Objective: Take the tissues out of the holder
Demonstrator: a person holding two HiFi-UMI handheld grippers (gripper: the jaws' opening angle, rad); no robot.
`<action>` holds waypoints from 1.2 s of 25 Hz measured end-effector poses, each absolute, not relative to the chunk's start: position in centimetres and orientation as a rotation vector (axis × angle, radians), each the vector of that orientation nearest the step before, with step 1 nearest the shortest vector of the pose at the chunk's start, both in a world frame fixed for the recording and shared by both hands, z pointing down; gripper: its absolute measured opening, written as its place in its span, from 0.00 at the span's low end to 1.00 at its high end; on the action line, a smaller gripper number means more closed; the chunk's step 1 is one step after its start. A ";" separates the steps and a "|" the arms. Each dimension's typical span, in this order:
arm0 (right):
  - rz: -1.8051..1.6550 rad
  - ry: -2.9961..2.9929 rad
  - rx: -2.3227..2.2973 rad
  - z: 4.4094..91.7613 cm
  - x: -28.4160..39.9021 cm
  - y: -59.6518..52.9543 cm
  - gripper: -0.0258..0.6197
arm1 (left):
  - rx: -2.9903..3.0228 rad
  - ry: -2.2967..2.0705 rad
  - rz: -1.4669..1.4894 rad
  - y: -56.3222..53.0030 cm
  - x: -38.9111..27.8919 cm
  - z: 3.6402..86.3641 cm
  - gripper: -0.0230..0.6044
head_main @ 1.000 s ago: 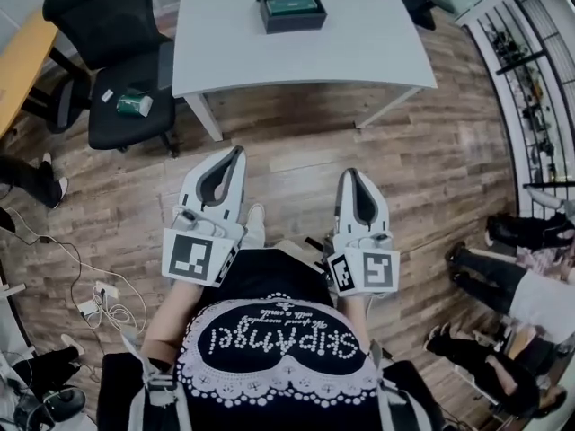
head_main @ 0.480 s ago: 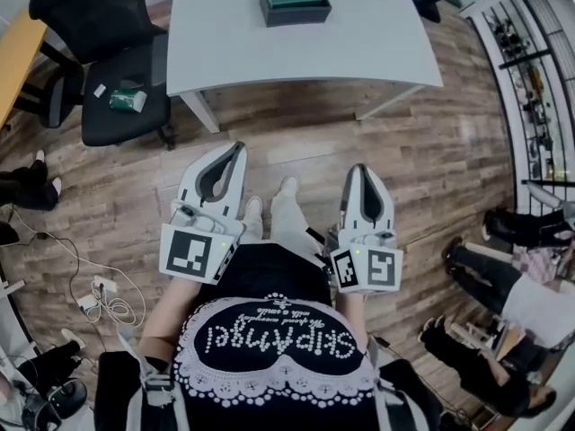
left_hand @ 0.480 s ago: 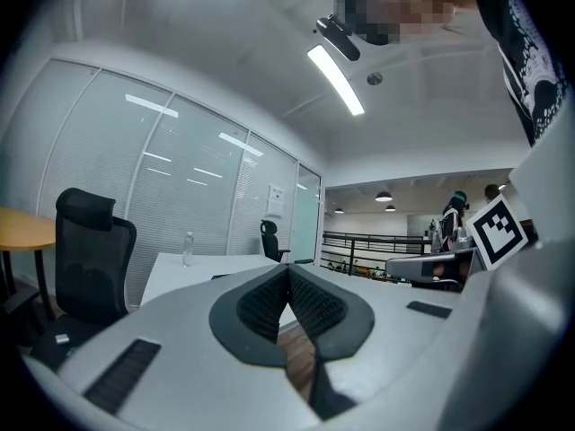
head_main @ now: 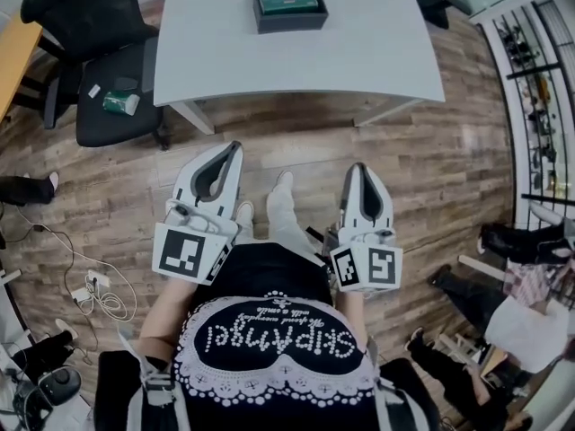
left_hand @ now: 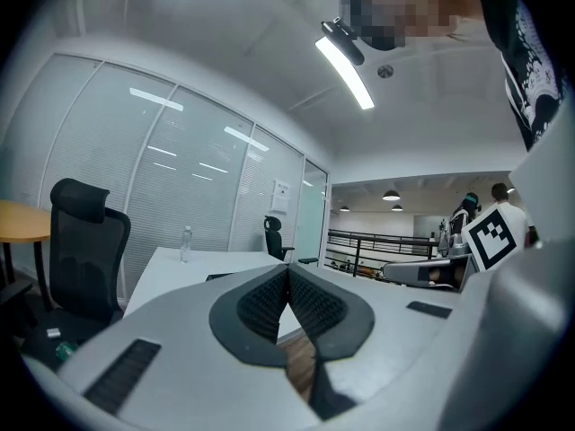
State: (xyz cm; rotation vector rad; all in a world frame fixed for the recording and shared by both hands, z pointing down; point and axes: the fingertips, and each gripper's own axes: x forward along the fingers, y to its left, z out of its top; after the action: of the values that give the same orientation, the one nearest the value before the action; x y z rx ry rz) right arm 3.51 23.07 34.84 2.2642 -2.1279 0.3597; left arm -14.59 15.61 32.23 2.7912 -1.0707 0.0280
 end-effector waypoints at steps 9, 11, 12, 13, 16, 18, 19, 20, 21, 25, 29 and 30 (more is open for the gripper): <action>0.370 -2.243 2.165 34.4 10.4 16.4 0.09 | 2.764 -1.211 -0.043 10.3 -8.3 30.6 0.07; 0.370 -2.265 2.142 34.3 11.3 15.6 0.09 | 2.762 -1.236 -0.039 9.8 -7.3 30.7 0.07; 0.376 -2.271 2.132 34.3 11.8 15.3 0.09 | 2.762 -1.246 -0.034 9.5 -6.9 30.7 0.07; 0.385 -2.274 2.125 34.5 12.3 15.0 0.09 | 2.760 -1.255 -0.027 9.3 -6.6 30.9 0.07; 0.430 -2.283 2.115 35.2 13.6 14.0 0.09 | 2.744 -1.290 -0.014 8.3 -5.8 31.0 0.07; 0.458 -2.287 2.117 35.6 14.3 13.6 0.09 | 2.734 -1.311 -0.009 7.9 -5.4 31.1 0.07; 0.468 -2.288 2.118 35.8 14.6 13.5 0.09 | 2.735 -1.315 -0.001 7.7 -5.2 31.1 0.07; 0.476 -2.289 2.116 35.9 14.8 13.4 0.09 | 2.736 -1.317 0.006 7.6 -5.0 31.2 0.07; 0.483 -2.290 2.113 36.0 15.0 13.2 0.09 | 2.736 -1.319 0.009 7.4 -4.8 31.3 0.07; 0.509 -2.289 2.102 36.4 15.8 12.3 0.09 | 2.717 -1.311 0.032 6.5 -3.9 31.8 0.07; 0.529 -2.288 2.093 36.9 16.2 10.5 0.09 | 2.717 -1.303 0.039 4.9 -3.1 32.1 0.07; 0.534 -2.287 2.091 37.0 16.3 9.9 0.09 | 2.713 -1.303 0.034 4.3 -2.9 32.2 0.07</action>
State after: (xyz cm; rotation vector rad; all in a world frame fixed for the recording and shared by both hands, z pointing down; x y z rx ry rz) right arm 16.34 9.88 37.03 2.0906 -2.2866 0.5344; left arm -2.94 4.28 32.19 2.7133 -1.3026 0.0341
